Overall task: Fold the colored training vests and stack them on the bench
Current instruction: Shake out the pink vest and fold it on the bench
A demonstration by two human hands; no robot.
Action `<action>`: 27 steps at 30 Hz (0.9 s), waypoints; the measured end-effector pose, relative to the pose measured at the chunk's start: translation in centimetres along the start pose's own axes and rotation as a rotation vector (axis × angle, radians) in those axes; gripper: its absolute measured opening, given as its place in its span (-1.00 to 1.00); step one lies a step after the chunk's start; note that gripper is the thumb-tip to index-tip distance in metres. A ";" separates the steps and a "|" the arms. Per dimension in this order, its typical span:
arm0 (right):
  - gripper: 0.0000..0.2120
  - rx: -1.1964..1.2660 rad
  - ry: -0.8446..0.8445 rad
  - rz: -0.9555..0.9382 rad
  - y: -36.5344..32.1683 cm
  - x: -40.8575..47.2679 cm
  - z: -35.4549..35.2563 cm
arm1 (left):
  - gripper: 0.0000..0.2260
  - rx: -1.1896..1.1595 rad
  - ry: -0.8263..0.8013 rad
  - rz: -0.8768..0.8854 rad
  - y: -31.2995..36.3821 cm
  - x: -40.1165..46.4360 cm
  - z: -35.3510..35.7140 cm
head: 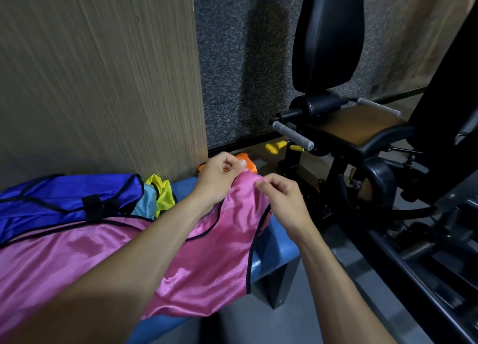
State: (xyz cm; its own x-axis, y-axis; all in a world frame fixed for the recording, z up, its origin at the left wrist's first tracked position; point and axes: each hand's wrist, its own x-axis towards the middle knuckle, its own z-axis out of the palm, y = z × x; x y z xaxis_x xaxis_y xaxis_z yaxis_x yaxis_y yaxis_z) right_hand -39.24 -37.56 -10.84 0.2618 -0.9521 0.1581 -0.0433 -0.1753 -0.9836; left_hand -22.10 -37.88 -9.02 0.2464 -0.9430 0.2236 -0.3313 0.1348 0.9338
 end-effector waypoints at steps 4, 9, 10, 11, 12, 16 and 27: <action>-0.72 0.017 0.029 0.014 -0.3 -0.1 0.0 | -0.83 0.046 -0.195 -0.057 -0.2 -0.4 0.3; -0.59 -0.013 0.123 0.044 0.4 0.6 -0.2 | -0.80 0.014 -0.030 0.006 -0.4 -0.5 -0.6; -0.62 -0.098 0.174 0.064 1.0 1.0 -0.5 | -0.82 -0.068 -0.048 0.011 0.0 -0.7 -1.0; -0.71 -0.247 0.203 0.100 1.9 1.5 -0.9 | -0.85 -0.168 -0.090 -0.006 0.4 -0.9 -1.5; -0.80 -0.397 0.186 0.163 2.9 1.8 -1.2 | -0.88 -0.261 -0.154 -0.037 0.6 -1.2 -2.0; -0.67 -0.616 -0.043 0.397 5.5 2.3 -0.9 | -0.92 -0.324 -0.394 -0.114 1.2 -2.0 -4.2; -0.82 -0.237 0.027 0.265 3.5 1.5 -0.1 | -0.87 0.385 -0.514 -0.178 -1.6 -2.6 -3.7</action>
State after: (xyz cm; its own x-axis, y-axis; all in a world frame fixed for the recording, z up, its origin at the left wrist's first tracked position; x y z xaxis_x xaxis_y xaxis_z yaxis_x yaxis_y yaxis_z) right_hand -39.06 -39.62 -14.07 0.1861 -0.9780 -0.0944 -0.3294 0.0284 -0.9438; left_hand -18.81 -34.49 -10.09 -0.1065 -0.9788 -0.1749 -0.6508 -0.0644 0.7566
